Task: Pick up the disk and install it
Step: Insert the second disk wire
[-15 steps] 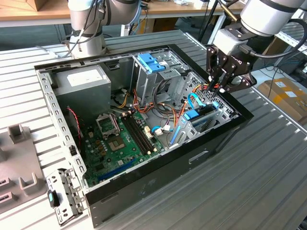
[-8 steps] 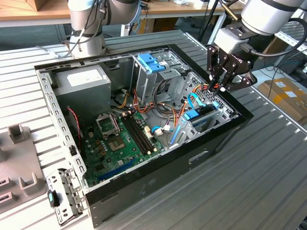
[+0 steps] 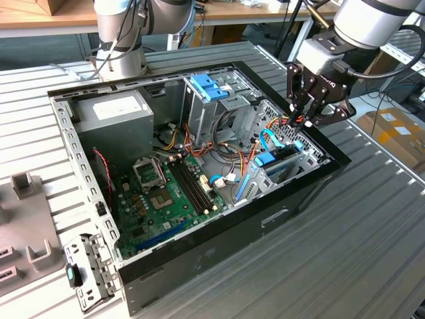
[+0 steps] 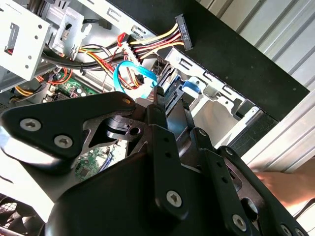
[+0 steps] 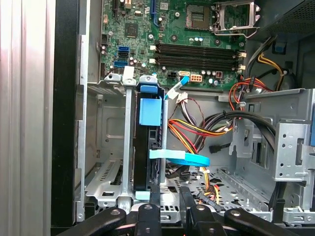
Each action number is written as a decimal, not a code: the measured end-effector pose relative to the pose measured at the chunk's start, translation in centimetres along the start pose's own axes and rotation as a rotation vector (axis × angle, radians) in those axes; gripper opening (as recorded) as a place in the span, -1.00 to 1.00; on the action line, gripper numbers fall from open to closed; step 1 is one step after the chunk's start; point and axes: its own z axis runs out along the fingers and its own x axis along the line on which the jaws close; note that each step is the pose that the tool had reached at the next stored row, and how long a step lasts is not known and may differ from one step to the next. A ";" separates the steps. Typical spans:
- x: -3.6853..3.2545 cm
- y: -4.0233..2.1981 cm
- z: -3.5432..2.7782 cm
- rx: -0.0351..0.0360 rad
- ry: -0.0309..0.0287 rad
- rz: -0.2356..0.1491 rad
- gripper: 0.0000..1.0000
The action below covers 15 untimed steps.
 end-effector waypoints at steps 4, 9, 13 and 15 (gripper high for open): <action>-0.03 -0.02 -0.46 0.0000 -0.0001 0.000 -0.40; -0.04 -0.03 -0.51 0.0000 -0.0001 0.000 -0.40; -0.09 -0.13 -0.51 0.0000 0.0001 -0.001 -0.40; -0.11 -0.22 -0.50 -0.0003 -0.0002 -0.005 -0.40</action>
